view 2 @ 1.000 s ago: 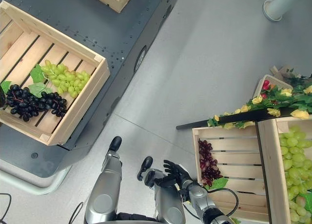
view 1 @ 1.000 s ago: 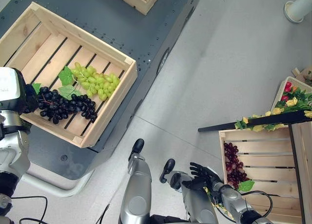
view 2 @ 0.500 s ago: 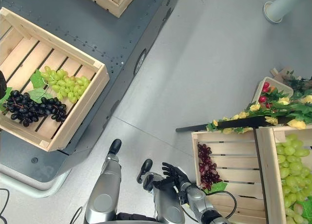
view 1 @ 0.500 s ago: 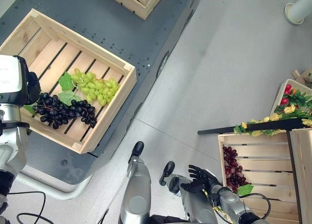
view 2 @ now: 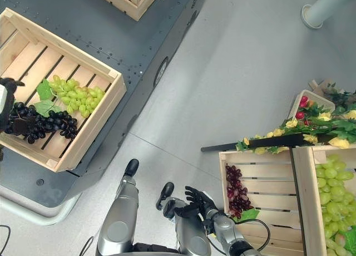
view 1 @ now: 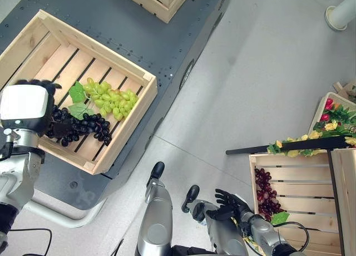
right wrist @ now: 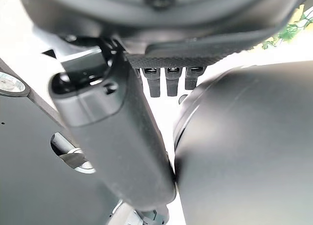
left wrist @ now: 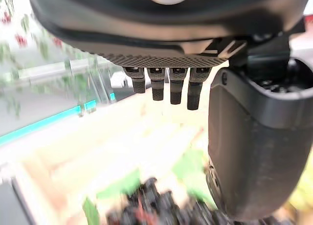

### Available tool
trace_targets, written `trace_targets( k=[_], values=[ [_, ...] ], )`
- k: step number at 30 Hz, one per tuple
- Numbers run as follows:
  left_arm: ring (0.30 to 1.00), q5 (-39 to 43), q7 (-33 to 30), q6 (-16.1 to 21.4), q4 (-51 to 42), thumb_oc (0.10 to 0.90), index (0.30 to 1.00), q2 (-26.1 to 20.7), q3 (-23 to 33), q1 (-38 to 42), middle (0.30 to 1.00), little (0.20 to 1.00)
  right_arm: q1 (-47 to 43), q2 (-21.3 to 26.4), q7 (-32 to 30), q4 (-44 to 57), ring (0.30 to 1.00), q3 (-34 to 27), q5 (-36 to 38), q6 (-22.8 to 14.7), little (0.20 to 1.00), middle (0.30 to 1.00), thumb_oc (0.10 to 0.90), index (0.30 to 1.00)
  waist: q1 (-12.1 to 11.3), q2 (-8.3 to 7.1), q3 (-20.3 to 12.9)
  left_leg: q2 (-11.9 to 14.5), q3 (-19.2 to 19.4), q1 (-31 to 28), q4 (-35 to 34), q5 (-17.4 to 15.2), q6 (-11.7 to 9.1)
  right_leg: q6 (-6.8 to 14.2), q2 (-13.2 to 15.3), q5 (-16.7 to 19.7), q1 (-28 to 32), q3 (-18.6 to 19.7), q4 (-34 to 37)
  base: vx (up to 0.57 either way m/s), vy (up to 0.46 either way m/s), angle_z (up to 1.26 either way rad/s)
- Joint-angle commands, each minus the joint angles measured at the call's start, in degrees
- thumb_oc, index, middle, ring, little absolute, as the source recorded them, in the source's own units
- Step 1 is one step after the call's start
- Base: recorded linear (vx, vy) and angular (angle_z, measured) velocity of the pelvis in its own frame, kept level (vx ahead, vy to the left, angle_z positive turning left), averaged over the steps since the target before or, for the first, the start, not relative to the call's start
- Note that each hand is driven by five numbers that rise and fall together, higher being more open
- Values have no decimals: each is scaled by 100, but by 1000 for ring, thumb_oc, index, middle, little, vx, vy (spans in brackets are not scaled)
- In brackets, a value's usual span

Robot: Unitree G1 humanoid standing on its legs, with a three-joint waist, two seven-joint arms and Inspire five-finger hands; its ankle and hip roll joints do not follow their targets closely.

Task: Pick up the fruits from the basket on one side to the basket on the other side

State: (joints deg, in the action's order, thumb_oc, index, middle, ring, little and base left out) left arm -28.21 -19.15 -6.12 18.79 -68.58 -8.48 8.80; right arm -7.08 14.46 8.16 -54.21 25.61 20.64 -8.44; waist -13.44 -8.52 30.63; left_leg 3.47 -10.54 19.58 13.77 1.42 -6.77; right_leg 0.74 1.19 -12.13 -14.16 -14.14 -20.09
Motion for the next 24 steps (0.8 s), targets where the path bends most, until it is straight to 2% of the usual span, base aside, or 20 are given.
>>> trace_targets(
  k=[1, 6, 11, 18, 24],
  values=[
    [900, 277, 453, -54, -410, 800, 900, -84, 653, -35, 900, 900, 630, 271, 21, 219, 900, -139, -14, -100, 900, 900, 800, 900, 163, 457, -120, -781, 445, 677, 281, 131, 557, -186, -314, 465, 401, -116, 561, 0, 0, 0],
    [900, 647, 1408, -94, -455, 800, 900, -121, 570, -41, 900, 900, 629, 353, 7, 279, 900, -173, 31, -105, 900, 900, 800, 900, 173, 493, -84, -756, 442, 748, 238, 210, 534, -185, -331, 490, 320, -173, 541, -6, -2, 0],
    [900, 649, 1551, -176, -318, 800, 900, -88, 457, 38, 900, 900, 639, 350, -14, 310, 900, -151, 49, -112, 900, 900, 800, 900, 168, 459, -84, -733, 460, 819, 264, 212, 525, -178, -363, 480, 293, -181, 533, -27, -22, 2],
    [900, 542, 1082, -97, 163, 800, 900, -70, 148, 354, 900, 900, 622, 304, 21, 316, 900, -51, 60, -116, 900, 900, 800, 900, 191, 365, -84, -674, 488, 851, 349, 190, 527, -189, -414, 469, 307, -164, 486, 0, 0, 0],
    [900, 229, 257, -159, 989, 800, 900, 188, -151, 601, 900, 900, 586, 259, 30, 304, 900, 92, 89, -95, 900, 900, 800, 900, 232, 236, -107, -618, 534, 880, 455, 136, 556, -200, -462, 482, 347, -103, 503, 0, 2, -1]
  ],
)
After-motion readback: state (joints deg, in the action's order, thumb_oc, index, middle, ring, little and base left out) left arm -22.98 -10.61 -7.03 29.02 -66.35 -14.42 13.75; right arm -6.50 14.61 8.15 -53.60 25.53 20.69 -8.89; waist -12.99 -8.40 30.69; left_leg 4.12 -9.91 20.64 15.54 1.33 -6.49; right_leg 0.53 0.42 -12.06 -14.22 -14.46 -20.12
